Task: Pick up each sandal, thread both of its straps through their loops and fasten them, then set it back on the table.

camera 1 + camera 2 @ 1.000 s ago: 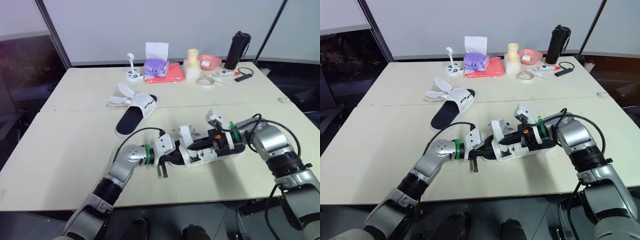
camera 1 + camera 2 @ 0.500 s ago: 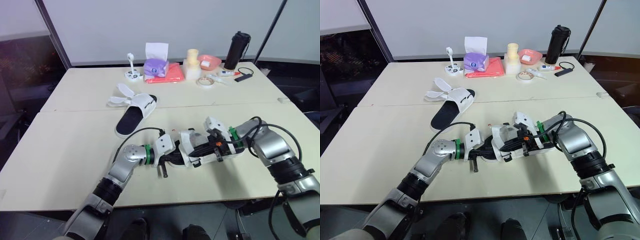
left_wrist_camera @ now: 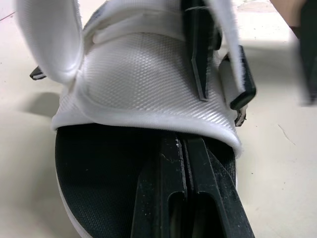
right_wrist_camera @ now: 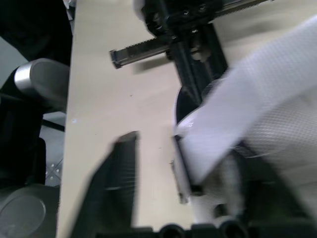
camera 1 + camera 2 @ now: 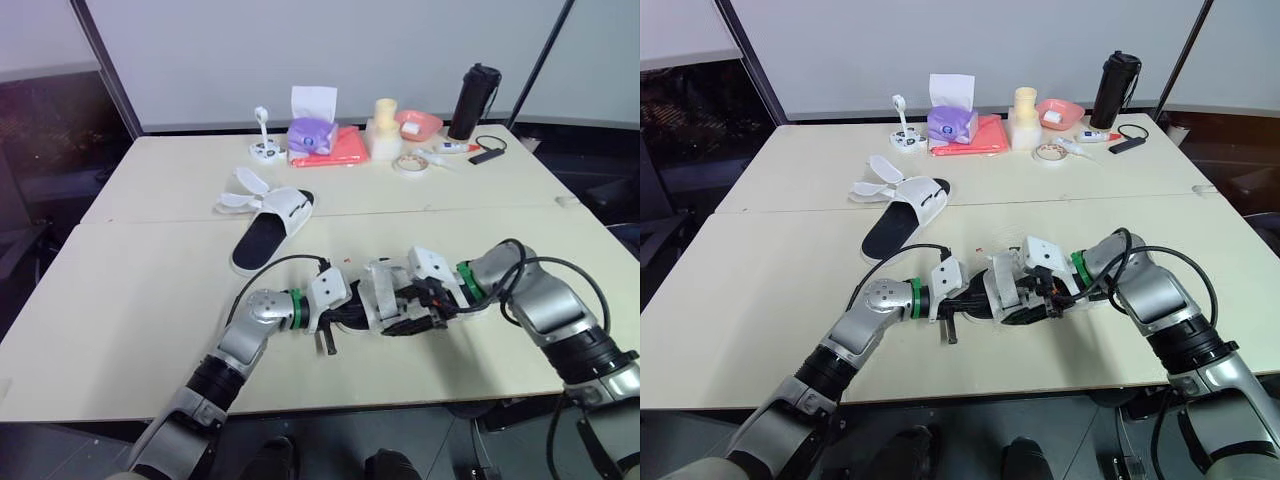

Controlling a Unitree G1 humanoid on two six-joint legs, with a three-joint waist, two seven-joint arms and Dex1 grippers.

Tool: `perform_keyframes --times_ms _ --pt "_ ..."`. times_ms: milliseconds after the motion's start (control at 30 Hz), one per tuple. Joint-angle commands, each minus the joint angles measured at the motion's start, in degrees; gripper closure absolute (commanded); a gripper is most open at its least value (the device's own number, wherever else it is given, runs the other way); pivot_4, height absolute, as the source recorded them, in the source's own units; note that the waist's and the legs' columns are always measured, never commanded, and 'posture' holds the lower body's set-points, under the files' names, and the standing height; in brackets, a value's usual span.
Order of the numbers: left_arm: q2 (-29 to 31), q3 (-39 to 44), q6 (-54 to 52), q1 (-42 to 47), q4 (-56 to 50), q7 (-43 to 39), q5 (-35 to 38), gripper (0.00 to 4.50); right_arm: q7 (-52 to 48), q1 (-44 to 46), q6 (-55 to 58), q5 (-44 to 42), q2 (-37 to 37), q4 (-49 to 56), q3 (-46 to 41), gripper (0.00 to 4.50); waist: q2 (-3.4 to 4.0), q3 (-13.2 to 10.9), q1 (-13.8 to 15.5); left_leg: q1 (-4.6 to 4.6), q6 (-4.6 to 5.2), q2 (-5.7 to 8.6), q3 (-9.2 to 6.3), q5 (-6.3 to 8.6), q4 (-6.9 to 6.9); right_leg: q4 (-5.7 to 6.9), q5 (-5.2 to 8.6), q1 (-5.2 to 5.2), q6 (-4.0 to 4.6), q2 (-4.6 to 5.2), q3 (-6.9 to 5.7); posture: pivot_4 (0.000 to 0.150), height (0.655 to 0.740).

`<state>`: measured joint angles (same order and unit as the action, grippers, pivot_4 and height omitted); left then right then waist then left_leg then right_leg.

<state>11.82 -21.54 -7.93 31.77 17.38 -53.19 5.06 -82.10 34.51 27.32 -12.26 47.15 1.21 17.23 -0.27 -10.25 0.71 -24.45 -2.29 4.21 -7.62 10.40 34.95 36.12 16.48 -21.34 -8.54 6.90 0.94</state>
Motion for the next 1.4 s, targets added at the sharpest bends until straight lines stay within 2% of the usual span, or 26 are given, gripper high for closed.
perform_keyframes --times_ms 33,267,400,533,600,800,1033,1400 --pt "0.8 -0.6 -1.4 -1.0 2.8 0.6 -2.1 4.5 0.3 -1.7 2.0 0.3 4.1 3.7 -2.1 0.07 0.0 0.0 0.1 -0.01 0.0 0.0 0.0 0.0 0.01 0.0 0.0 0.0 0.0 0.0 0.0 0.15 0.74" --pt "0.6 -0.6 -1.2 -0.9 3.1 0.6 -2.1 4.5 2.4 -5.7 11.4 -8.1 11.4 16.7 -12.7 0.02 0.0 0.0 0.1 -0.05 -0.01 -0.02 0.0 0.01 0.01 -0.02 0.01 -0.01 0.02 0.02 0.01 0.15 0.74" --pt "0.6 -0.5 -1.0 -0.9 3.4 0.7 -2.1 4.5 5.0 -12.5 18.1 -13.7 14.4 25.1 -19.7 0.02 -0.01 0.0 0.2 -0.06 -0.11 -0.07 0.02 0.07 0.0 -0.03 0.03 -0.03 0.05 0.02 0.01 0.15 0.74" --pt "0.4 -0.3 -0.8 -0.6 3.9 0.7 -2.1 4.5 10.1 -21.9 22.4 -17.6 12.8 31.3 -24.3 0.02 -0.02 0.0 0.1 -0.09 -0.09 -0.1 0.01 0.07 0.0 -0.06 0.11 -0.04 0.17 0.09 0.02 0.15 0.74" --pt "0.4 -0.3 -0.5 -0.4 4.3 0.6 -2.1 4.5 14.7 -23.7 25.2 -20.4 8.9 31.8 -25.6 0.02 -0.02 0.0 0.1 -0.09 -0.05 -0.09 0.05 0.05 0.02 -0.06 0.11 -0.02 0.19 0.1 0.01 0.15 0.74" --pt "0.2 -0.3 -0.2 0.2 5.1 0.2 -2.1 4.5 22.5 -25.5 23.1 -18.3 3.8 26.6 -23.1 0.02 -0.02 0.0 0.1 -0.08 -0.09 -0.09 0.04 0.07 0.06 -0.07 0.1 -0.01 0.22 0.14 0.02 0.15 0.74" --pt "0.3 -0.3 -0.2 0.3 5.1 -0.2 -2.2 4.5 24.1 -23.2 21.1 -18.0 2.2 20.6 -20.2 0.02 -0.02 0.0 0.0 -0.07 0.02 -0.07 0.05 0.0 0.05 -0.08 0.1 -0.01 0.21 0.13 0.01 0.15 0.74" --pt "0.7 -0.3 -0.8 -0.5 3.8 0.2 -2.1 4.5 24.9 -20.0 23.7 -20.6 -1.1 22.3 -15.5 0.02 -0.02 0.0 -0.2 -0.05 0.03 -0.07 -0.04 0.0 0.03 -0.07 0.09 -0.04 0.21 0.1 0.03 0.15 0.74"
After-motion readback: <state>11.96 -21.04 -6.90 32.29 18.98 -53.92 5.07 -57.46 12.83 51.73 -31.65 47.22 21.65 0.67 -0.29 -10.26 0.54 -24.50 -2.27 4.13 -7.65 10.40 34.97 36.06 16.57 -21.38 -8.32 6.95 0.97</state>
